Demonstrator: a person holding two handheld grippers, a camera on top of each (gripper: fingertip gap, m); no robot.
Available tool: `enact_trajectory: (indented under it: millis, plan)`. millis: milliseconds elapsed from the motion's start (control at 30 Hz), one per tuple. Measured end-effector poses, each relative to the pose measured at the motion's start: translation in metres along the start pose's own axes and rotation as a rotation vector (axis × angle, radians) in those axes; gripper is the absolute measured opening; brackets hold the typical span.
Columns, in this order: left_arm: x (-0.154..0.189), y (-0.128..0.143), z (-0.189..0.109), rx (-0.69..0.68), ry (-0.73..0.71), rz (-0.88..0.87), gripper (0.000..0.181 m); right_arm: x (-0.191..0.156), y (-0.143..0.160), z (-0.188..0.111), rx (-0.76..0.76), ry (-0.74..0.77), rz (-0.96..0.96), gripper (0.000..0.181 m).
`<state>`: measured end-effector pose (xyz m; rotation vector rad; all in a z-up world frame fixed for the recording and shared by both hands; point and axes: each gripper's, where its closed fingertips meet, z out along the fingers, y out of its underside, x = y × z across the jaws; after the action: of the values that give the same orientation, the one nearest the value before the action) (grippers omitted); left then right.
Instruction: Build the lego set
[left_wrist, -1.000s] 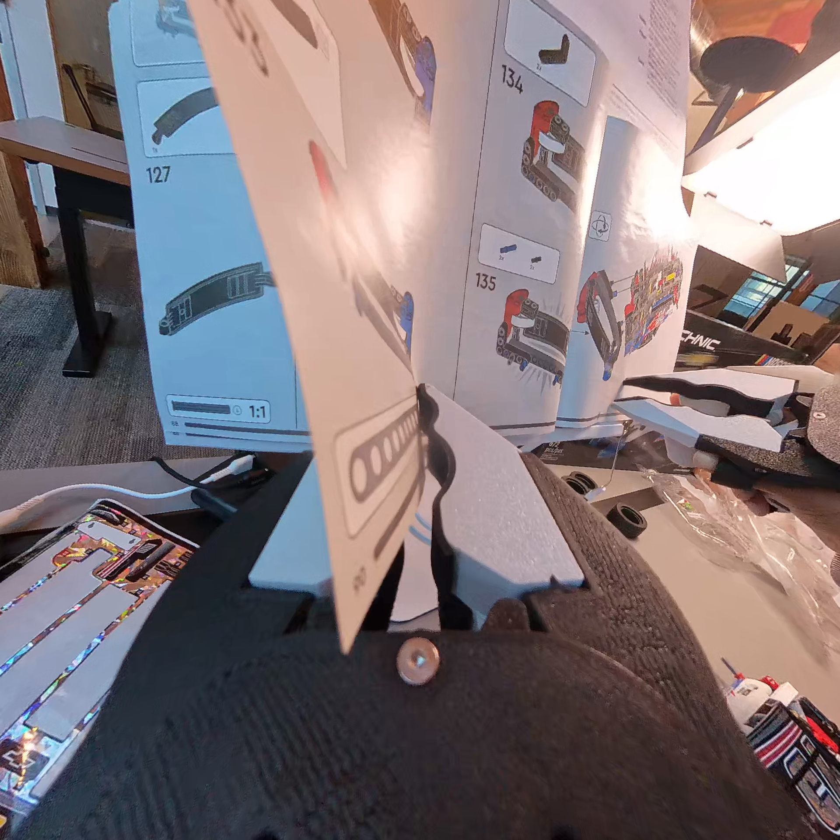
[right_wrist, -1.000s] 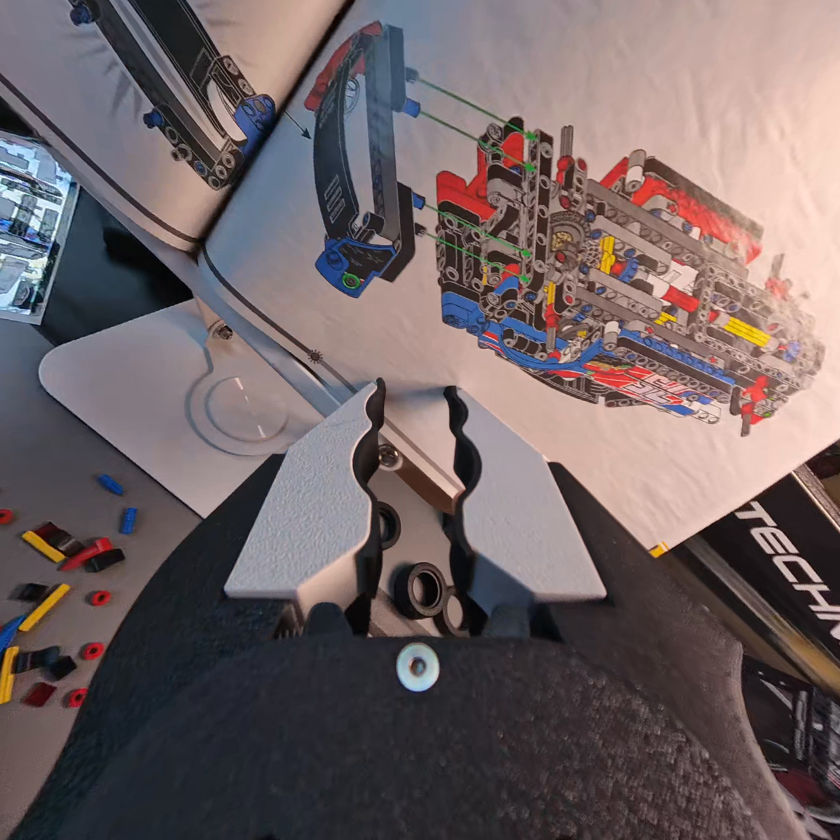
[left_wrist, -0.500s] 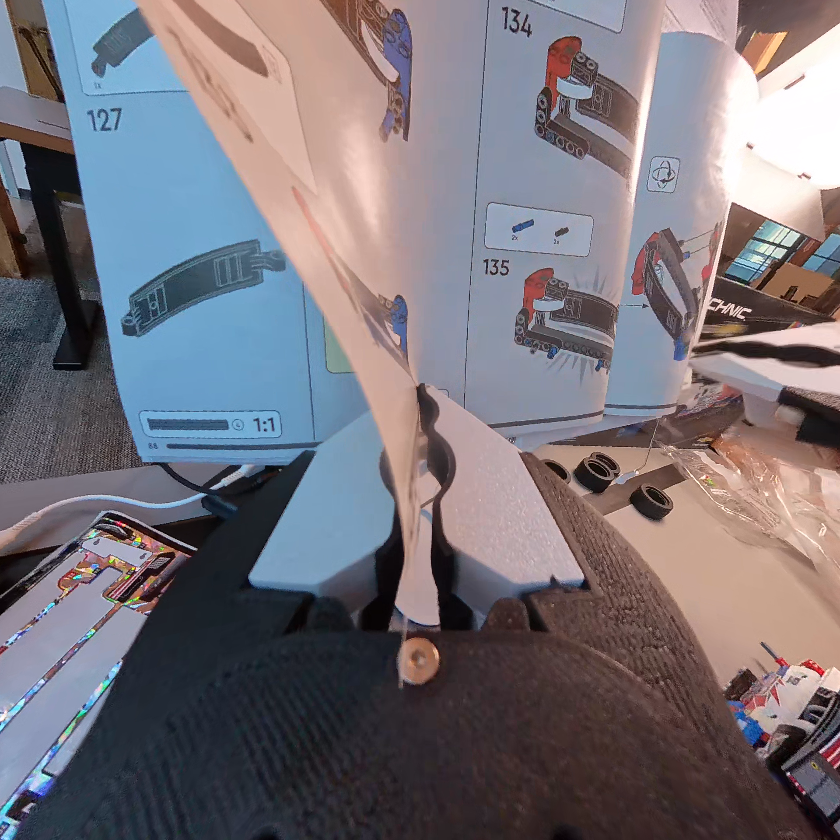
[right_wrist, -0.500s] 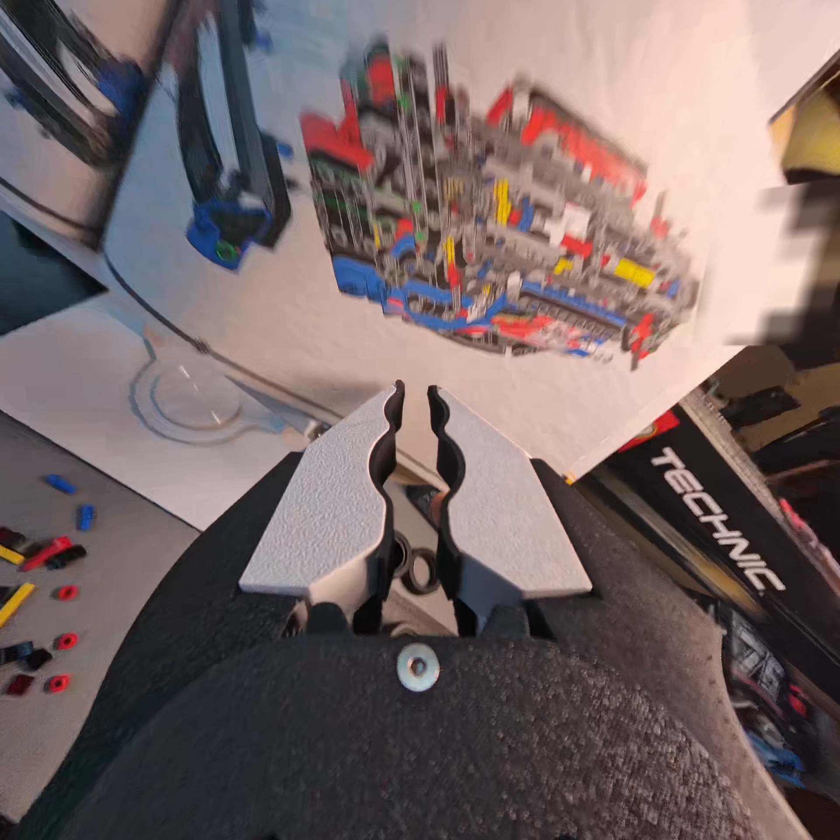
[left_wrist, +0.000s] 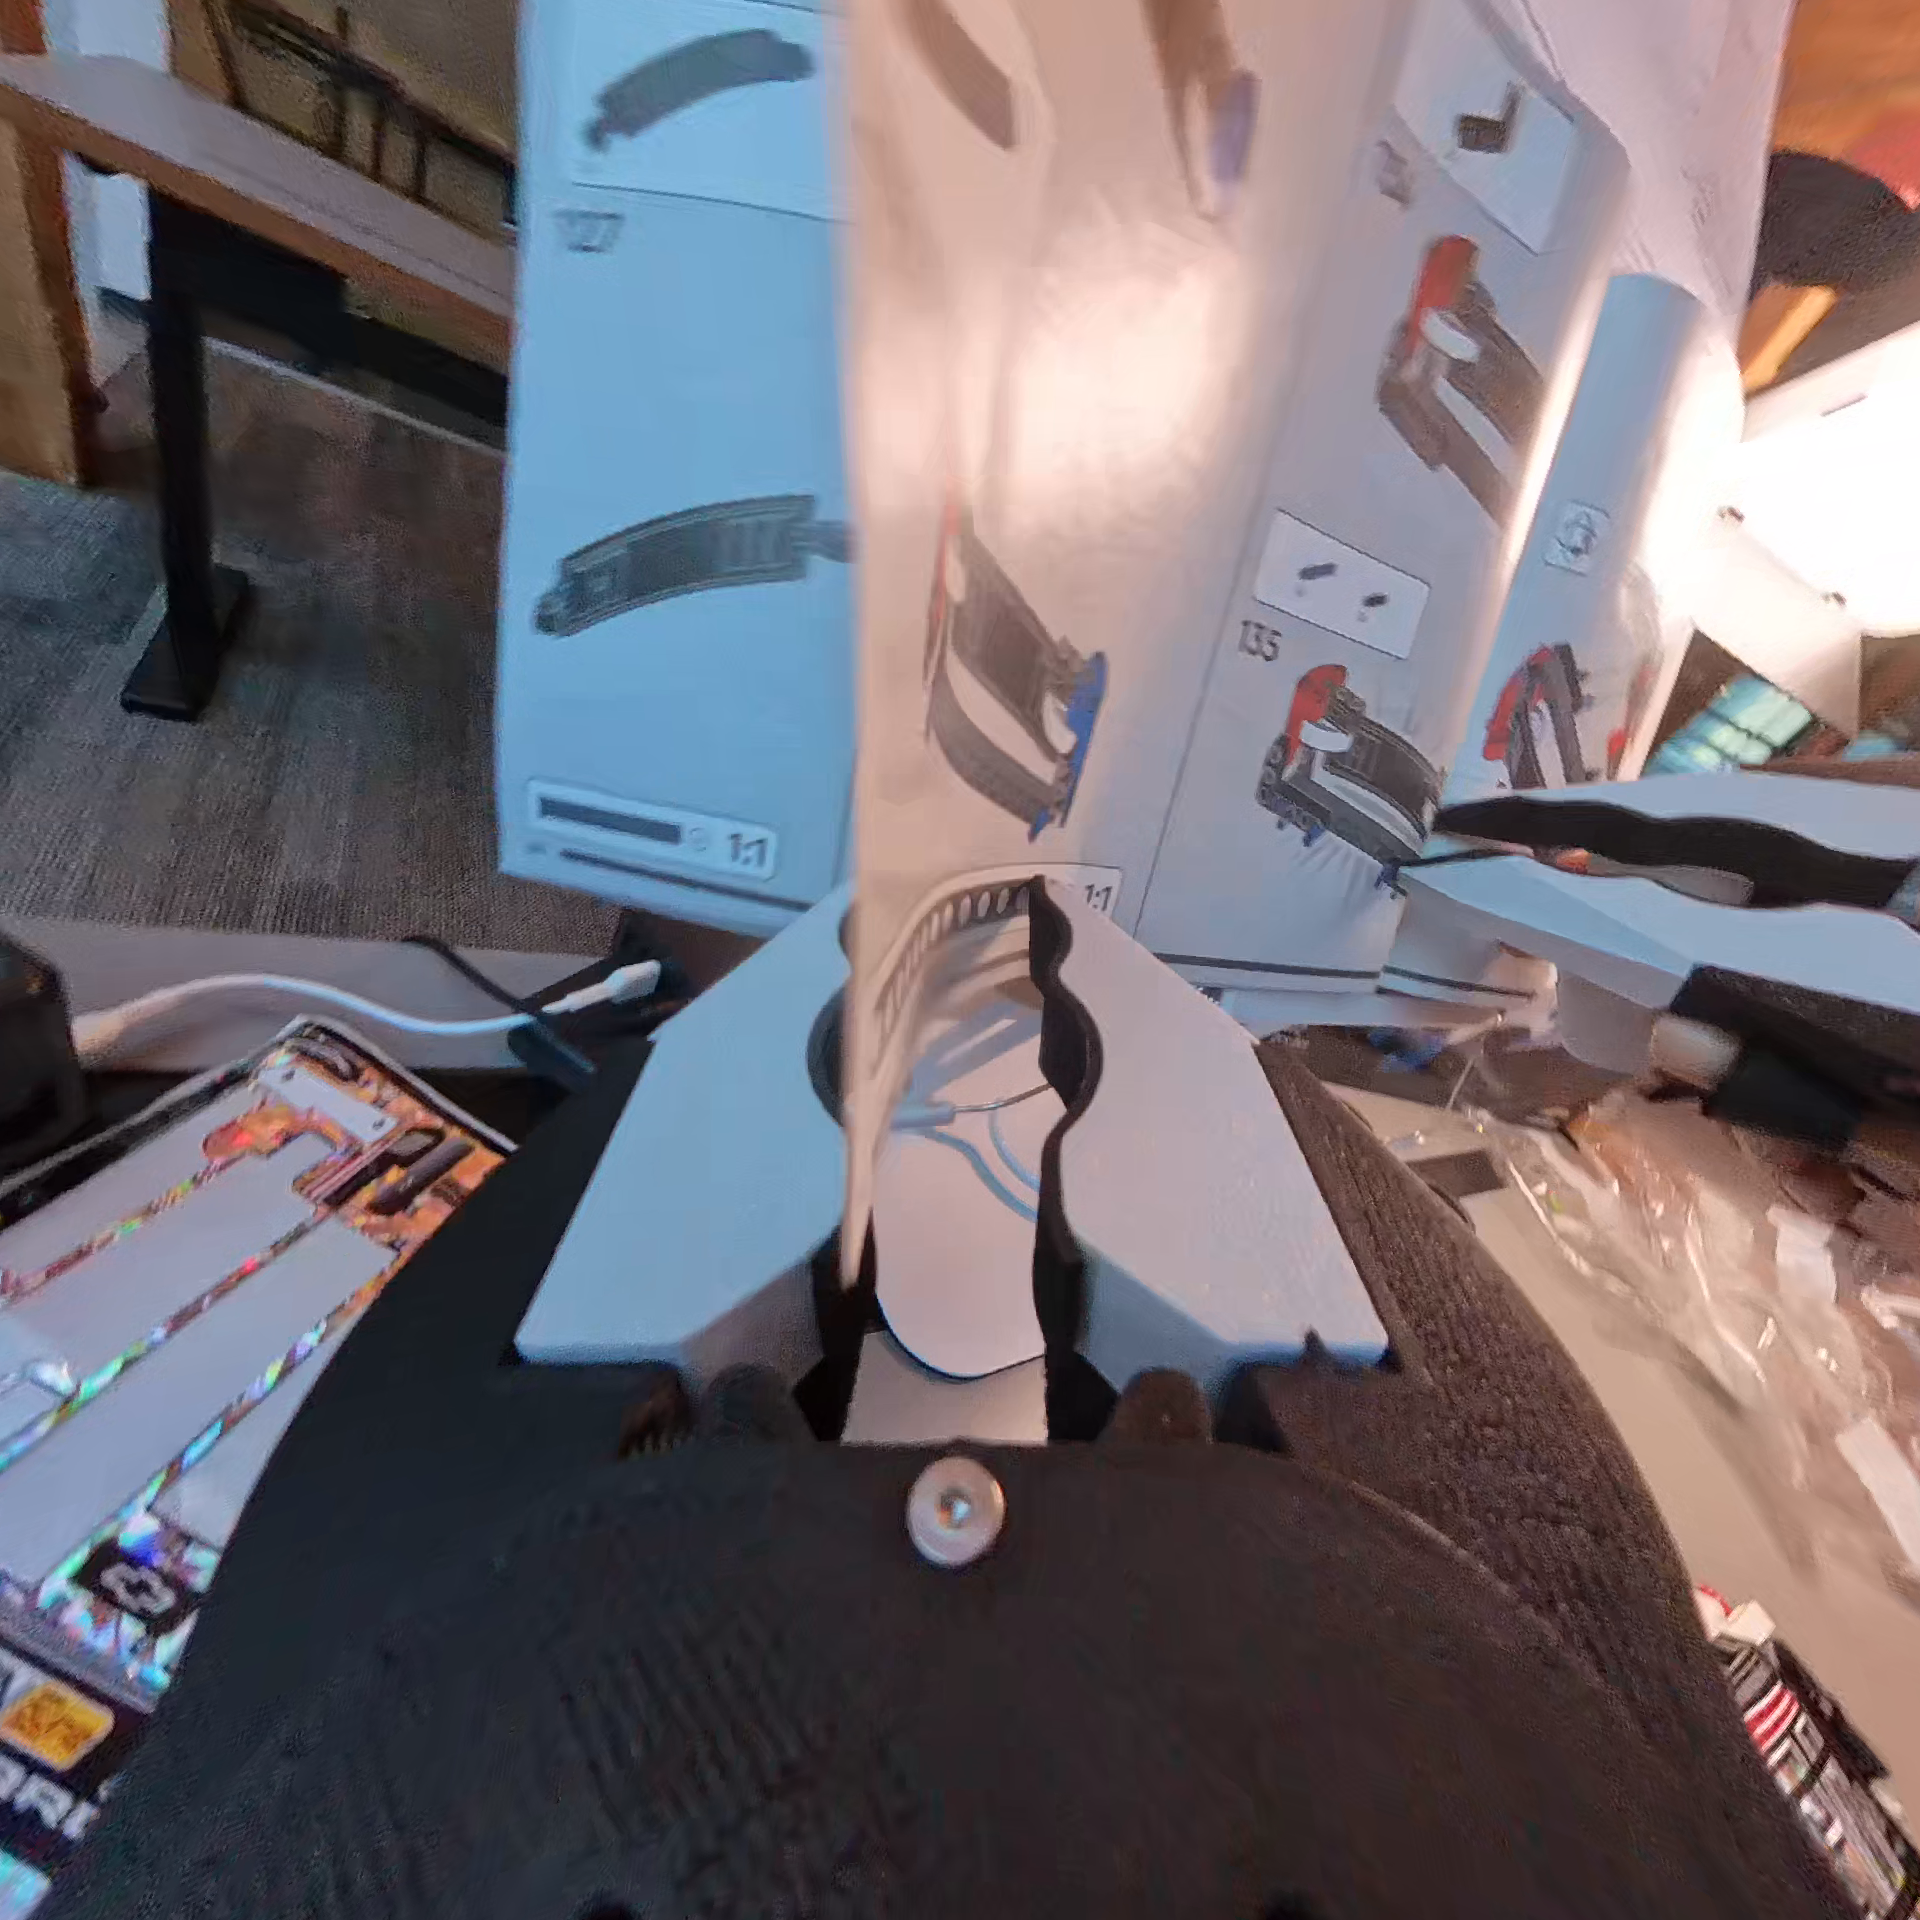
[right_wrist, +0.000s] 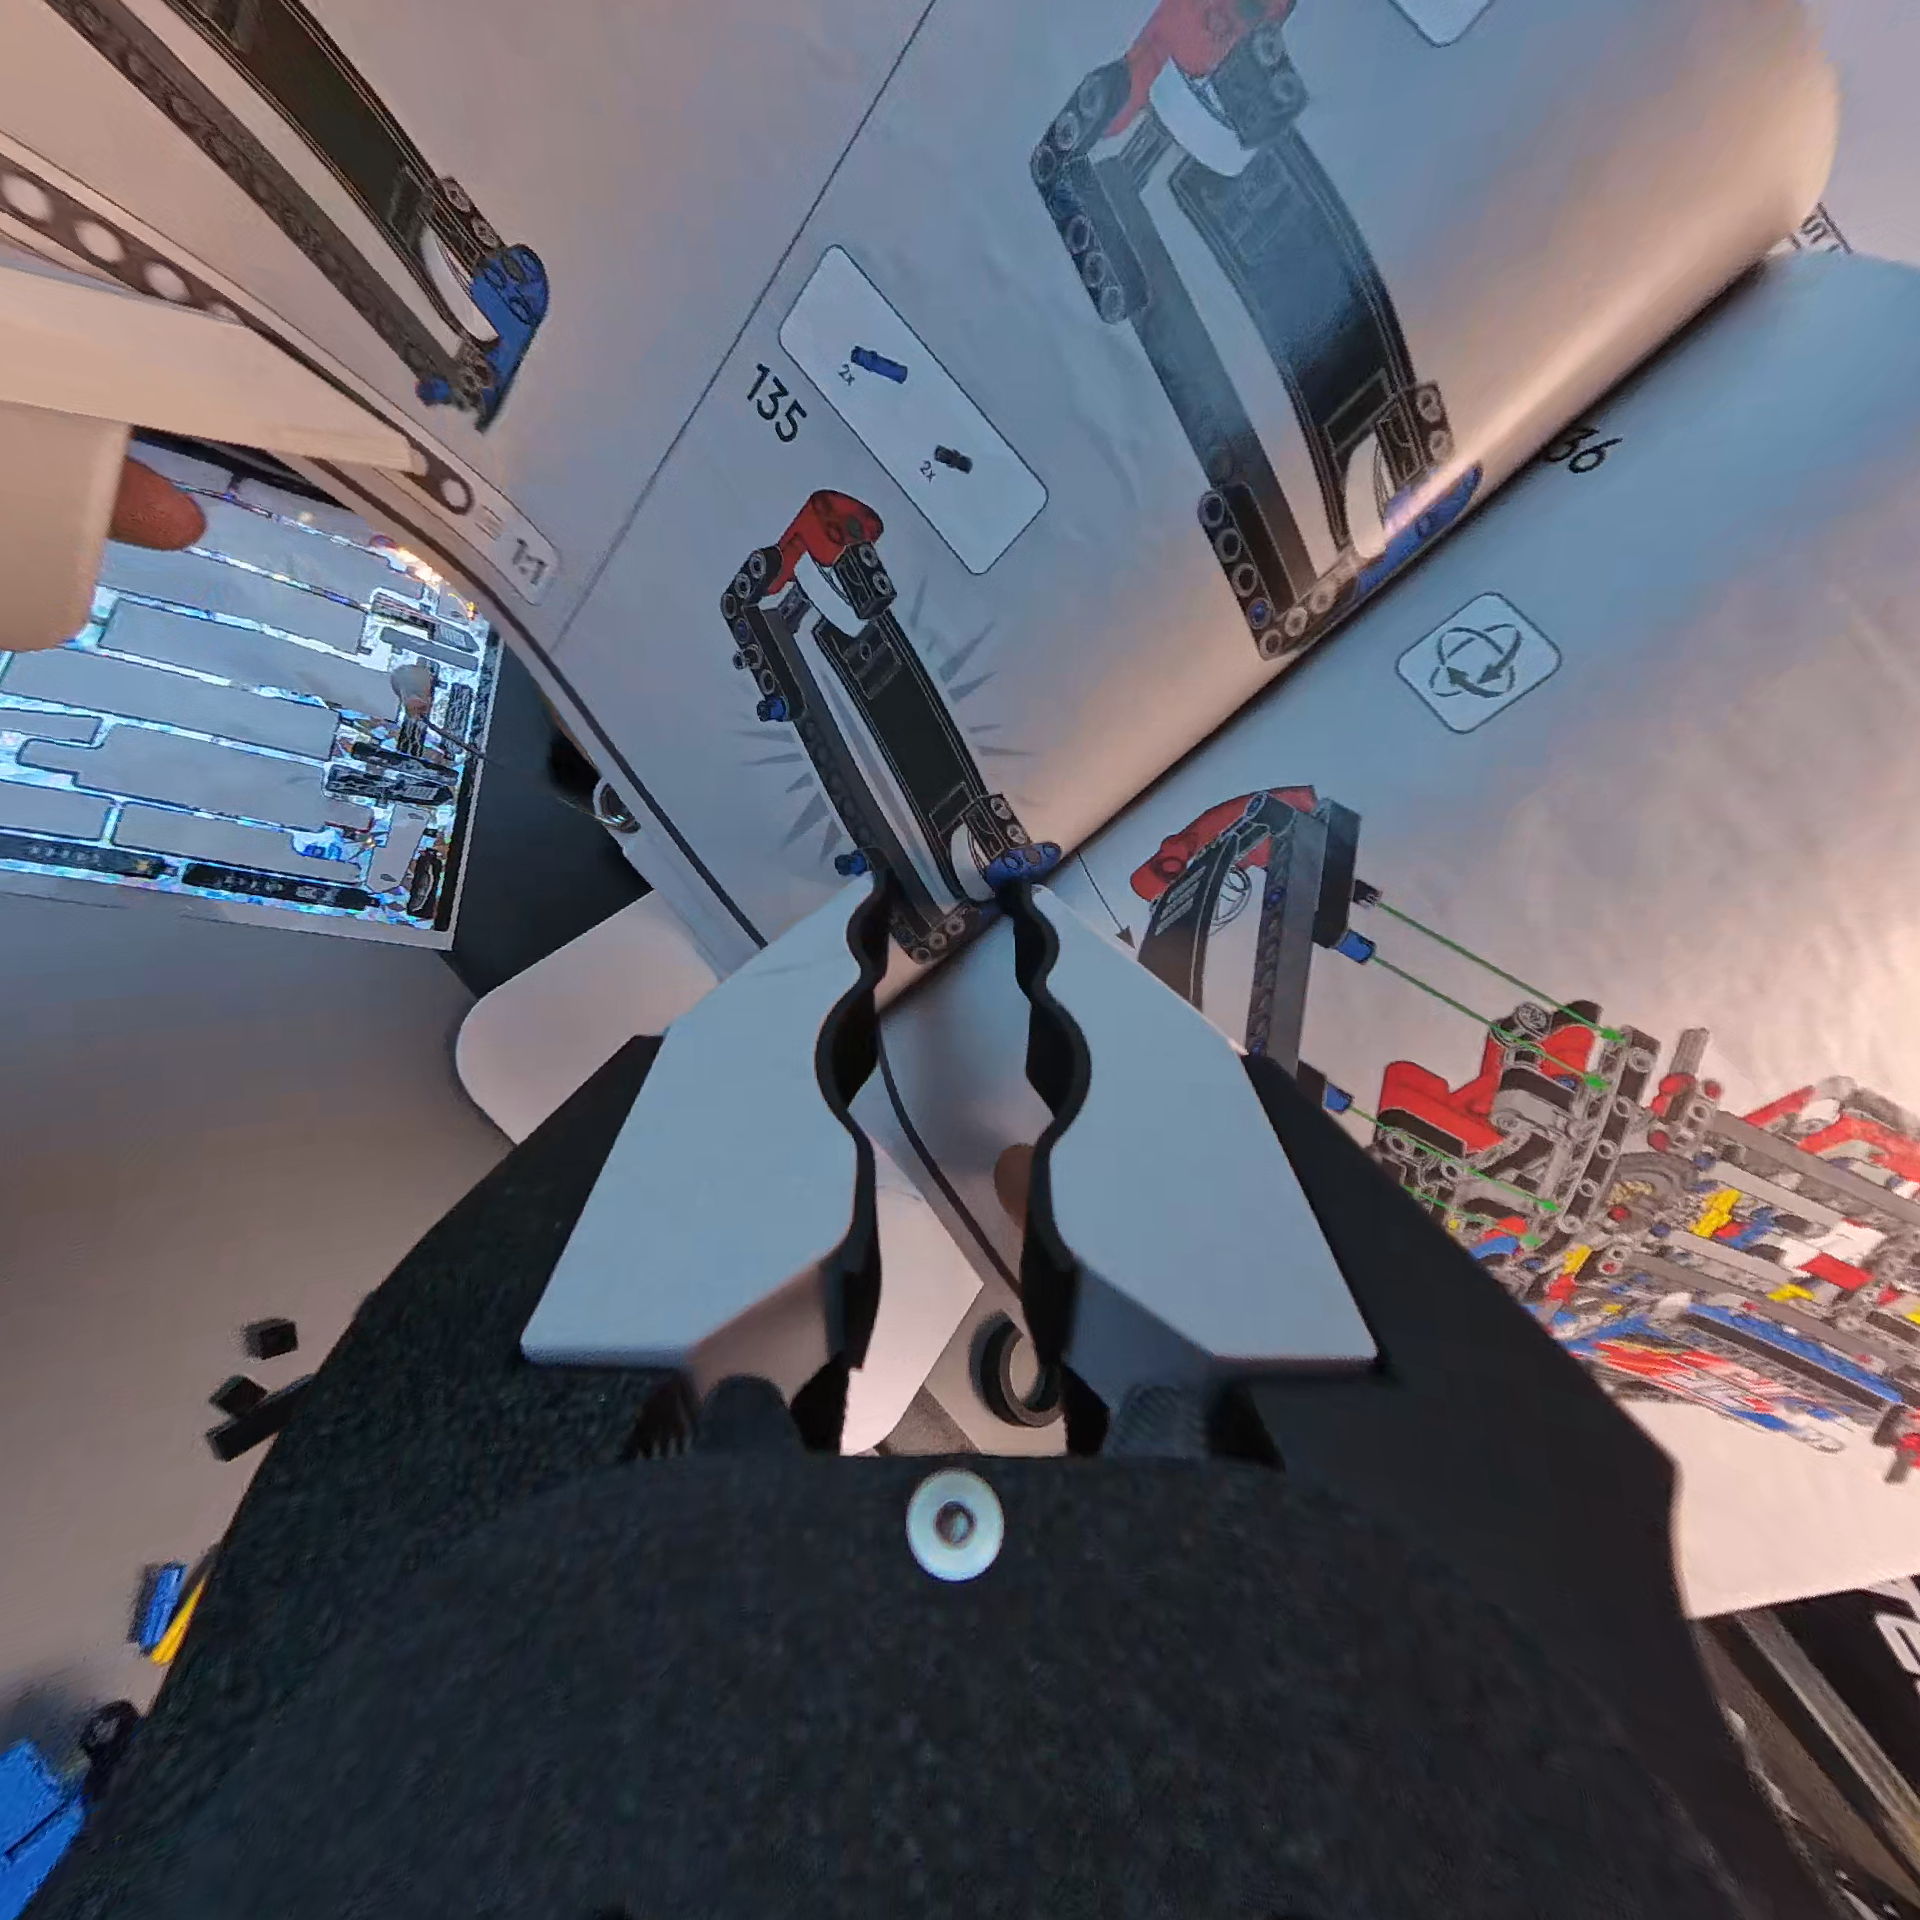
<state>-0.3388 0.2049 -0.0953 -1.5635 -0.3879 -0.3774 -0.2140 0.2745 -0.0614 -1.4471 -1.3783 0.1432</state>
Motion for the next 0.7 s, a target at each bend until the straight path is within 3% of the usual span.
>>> enact_trajectory:
  millis: [33, 200, 300, 400, 500, 567, 633, 700]
  plan:
    - [-0.007, 0.002, -0.006, 0.028, -0.023, -0.058, 0.027, -0.002, -0.002, -0.001, 0.001, 0.007, -0.019, 0.025]
    - [-0.02, 0.042, -0.02, 0.009, -0.047, -0.26, 0.044, -0.003, -0.001, 0.001, -0.017, 0.055, -0.073, 0.029]
    - [-0.002, 0.066, -0.017, -0.029, 0.057, -0.415, 0.055, -0.001, 0.0, 0.004, -0.037, 0.096, -0.118, 0.032]
    - [0.012, 0.069, -0.007, 0.003, 0.171, -0.666, 0.067, 0.0, 0.0, 0.006, -0.039, 0.1, -0.092, 0.033]
    - [0.007, 0.067, 0.01, 0.067, 0.166, -0.787, 0.072, 0.0, 0.0, 0.007, -0.051, 0.115, -0.078, 0.034]
    - [0.002, 0.064, 0.019, 0.12, 0.171, -0.854, 0.059, 0.0, 0.0, 0.007, -0.06, 0.133, -0.084, 0.034]
    - [0.001, 0.053, 0.016, 0.205, 0.217, -0.883, 0.014, 0.0, 0.0, 0.007, -0.062, 0.139, -0.087, 0.034]
    - [0.003, 0.045, 0.009, 0.232, 0.209, -0.846, 0.01, 0.0, 0.001, 0.006, -0.06, 0.136, -0.09, 0.034]
